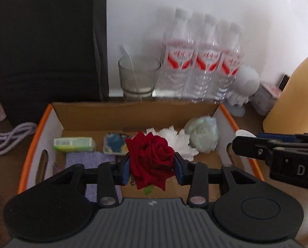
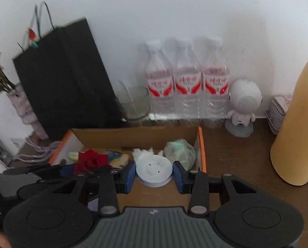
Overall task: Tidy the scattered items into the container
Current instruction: 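Carry the rose and lid over the cardboard box and open both tools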
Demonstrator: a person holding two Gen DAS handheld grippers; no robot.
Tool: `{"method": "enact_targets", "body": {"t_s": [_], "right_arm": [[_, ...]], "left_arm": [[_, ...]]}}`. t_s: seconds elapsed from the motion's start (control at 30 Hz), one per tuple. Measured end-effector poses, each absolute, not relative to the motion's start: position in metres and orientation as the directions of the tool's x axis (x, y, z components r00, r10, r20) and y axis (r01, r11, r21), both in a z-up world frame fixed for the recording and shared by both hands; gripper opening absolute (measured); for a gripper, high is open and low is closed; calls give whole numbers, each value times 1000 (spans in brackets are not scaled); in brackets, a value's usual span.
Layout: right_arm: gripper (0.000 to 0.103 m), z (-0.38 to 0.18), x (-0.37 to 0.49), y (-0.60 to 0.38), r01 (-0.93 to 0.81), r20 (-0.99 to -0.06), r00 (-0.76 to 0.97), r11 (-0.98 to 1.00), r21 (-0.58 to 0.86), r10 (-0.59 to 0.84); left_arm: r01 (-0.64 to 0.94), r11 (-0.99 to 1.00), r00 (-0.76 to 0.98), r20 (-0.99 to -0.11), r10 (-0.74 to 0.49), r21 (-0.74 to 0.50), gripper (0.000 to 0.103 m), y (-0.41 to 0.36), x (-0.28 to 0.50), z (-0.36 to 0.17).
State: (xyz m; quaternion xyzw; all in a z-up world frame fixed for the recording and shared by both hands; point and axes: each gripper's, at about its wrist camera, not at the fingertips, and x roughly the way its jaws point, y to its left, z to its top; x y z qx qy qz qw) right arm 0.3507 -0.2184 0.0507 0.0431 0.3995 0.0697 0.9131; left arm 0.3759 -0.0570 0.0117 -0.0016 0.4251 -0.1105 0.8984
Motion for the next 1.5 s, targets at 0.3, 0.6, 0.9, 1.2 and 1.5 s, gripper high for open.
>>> {"method": "enact_targets", "body": {"t_s": [0.3, 0.6, 0.9, 1.2, 1.5], "right_arm": [[40, -11, 393, -215, -77, -825, 560, 996, 38, 75], [50, 21, 374, -224, -56, -813, 572, 994, 91, 106], [61, 49, 317, -220, -45, -812, 568, 990, 136, 137], [73, 63, 191, -189, -225, -415, 885, 974, 19, 213], [75, 60, 143, -181, -186, -363, 916, 982, -14, 169]], "left_arm": [[158, 968, 515, -820, -250, -196, 70, -38, 397, -18], [144, 983, 534, -827, -174, -114, 81, -24, 377, 30], [63, 998, 641, -767, -32, 11, 85, -7, 300, 62], [66, 998, 943, -328, -61, 5, 96, 8, 172, 87], [69, 997, 935, -351, -49, 43, 103, -3, 123, 79]]}}
